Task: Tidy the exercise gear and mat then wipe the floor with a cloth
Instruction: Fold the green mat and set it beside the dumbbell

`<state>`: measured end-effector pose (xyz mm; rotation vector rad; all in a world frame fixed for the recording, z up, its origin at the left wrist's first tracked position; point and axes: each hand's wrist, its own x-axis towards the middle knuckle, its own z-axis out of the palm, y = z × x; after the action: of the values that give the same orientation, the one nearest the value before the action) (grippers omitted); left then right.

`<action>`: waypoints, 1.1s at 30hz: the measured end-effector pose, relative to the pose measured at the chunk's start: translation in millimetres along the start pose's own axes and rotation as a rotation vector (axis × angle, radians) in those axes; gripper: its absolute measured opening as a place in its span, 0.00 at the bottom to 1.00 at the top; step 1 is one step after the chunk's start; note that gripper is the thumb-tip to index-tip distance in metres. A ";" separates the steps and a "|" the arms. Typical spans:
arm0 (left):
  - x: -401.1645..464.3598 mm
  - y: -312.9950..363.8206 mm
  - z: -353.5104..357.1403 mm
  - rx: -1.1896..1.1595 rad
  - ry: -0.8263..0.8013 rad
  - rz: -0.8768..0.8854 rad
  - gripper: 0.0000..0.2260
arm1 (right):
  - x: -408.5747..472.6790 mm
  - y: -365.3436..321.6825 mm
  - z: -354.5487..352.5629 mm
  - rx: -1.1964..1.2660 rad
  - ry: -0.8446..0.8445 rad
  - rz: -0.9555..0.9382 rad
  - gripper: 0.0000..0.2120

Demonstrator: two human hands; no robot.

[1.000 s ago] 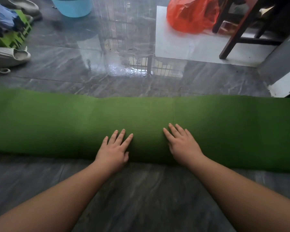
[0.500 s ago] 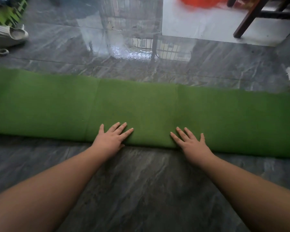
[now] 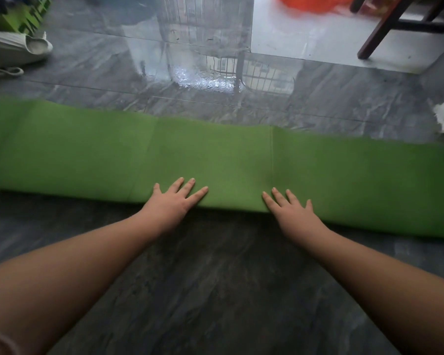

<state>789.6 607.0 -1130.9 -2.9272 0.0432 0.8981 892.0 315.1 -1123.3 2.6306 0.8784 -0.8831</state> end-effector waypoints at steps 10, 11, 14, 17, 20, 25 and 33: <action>-74.0 27.4 -7.8 0.082 -0.151 0.087 0.43 | -83.0 -14.2 31.7 0.014 0.015 -0.035 0.46; -80.8 31.8 -4.0 0.094 -0.167 0.097 0.42 | -91.8 -16.9 39.3 0.017 0.014 -0.042 0.45; -93.1 44.1 10.7 0.121 -0.204 0.117 0.43 | -110.0 -24.9 69.2 0.038 -0.002 -0.036 0.43; -100.9 60.4 25.2 0.134 -0.245 0.111 0.44 | -116.9 -32.0 102.0 0.072 -0.012 -0.025 0.41; -109.7 75.9 39.7 0.155 -0.278 0.110 0.43 | -122.5 -33.1 124.4 0.097 0.005 -0.030 0.39; -111.9 89.4 42.8 0.172 -0.265 0.089 0.42 | -130.2 -31.1 141.5 0.121 0.071 -0.034 0.37; -91.2 159.0 31.0 0.034 -0.201 0.130 0.40 | -133.2 -8.1 156.1 0.250 0.226 -0.034 0.30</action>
<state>688.8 451.5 -1116.1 -2.8137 0.2357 1.1937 728.3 198.6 -1165.8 2.9856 0.9215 -0.7574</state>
